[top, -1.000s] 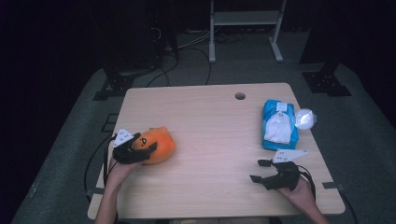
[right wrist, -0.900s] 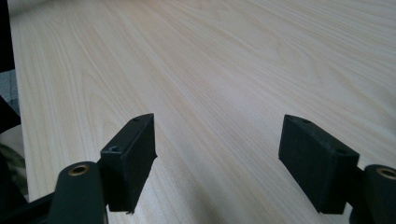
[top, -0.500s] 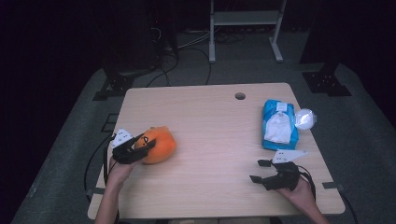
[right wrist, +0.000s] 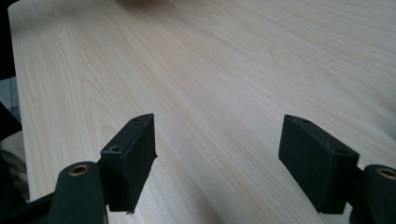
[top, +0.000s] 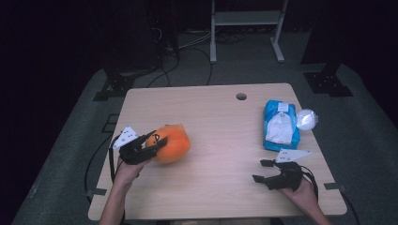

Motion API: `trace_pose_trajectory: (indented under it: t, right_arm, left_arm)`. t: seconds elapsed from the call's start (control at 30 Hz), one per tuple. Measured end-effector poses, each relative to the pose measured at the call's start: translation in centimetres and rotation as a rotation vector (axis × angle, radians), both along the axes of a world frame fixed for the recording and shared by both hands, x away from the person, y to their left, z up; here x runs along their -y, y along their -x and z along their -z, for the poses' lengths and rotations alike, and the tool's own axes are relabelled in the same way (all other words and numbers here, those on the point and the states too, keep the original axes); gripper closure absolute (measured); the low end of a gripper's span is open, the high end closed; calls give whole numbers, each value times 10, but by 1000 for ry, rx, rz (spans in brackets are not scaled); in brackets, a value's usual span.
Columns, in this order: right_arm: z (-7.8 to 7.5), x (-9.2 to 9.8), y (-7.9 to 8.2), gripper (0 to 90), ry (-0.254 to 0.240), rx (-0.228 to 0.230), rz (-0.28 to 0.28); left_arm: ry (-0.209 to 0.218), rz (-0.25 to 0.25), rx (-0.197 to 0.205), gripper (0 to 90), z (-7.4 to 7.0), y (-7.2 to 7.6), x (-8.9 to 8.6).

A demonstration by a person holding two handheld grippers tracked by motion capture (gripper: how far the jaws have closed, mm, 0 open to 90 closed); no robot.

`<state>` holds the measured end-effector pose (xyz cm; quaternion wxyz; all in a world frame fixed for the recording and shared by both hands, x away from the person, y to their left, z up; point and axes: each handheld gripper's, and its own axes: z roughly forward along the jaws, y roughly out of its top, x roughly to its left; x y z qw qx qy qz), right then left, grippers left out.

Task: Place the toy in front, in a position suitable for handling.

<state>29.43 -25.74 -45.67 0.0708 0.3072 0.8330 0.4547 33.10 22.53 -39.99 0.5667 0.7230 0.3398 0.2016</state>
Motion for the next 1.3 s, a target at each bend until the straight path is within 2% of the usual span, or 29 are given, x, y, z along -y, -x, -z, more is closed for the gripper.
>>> trace_pose_trajectory:
  t: [0.13,0.27,0.3,0.33,0.37,0.4,0.43,0.57,0.97,1.07,1.2,1.23,1.3]
  right_arm:
    - [-1,6,-1,262,-7,-1,17]
    - [0,10,-2,262,-14,-8,29]
    - [-1,11,-2,262,-12,-6,32]
    - [-1,12,-2,262,-14,-3,33]
    - [-1,12,-2,262,-14,-3,33]
    - [-2,14,-2,262,-18,3,41]
    - [-3,16,-2,262,-20,5,44]
    - [-4,21,-2,262,-24,8,57]
    - [-10,29,0,262,-31,36,88]
    - [-11,30,0,262,-27,47,93]
    - [-20,38,1,262,-22,101,117]
    - [-20,38,1,262,-22,101,117]
    - [-28,45,-1,262,-48,131,146]
  left_arm:
    - [-5,78,4,478,-4,4,26]
    - [-14,141,6,479,-7,1,52]
    - [-12,179,2,479,-7,-1,67]
    - [-14,196,3,478,-6,-2,75]
    - [-14,196,3,478,-6,-2,75]
    - [-20,228,-1,478,-5,-2,89]
    - [-20,228,-1,479,-5,-2,89]
    - [-26,275,-12,478,2,-1,112]
    - [-25,352,-51,468,34,6,142]
    - [-46,373,-61,459,40,8,147]
    - [-52,383,-54,442,42,10,147]
    - [-52,383,-54,431,42,10,147]
    - [-63,394,-62,414,46,11,147]
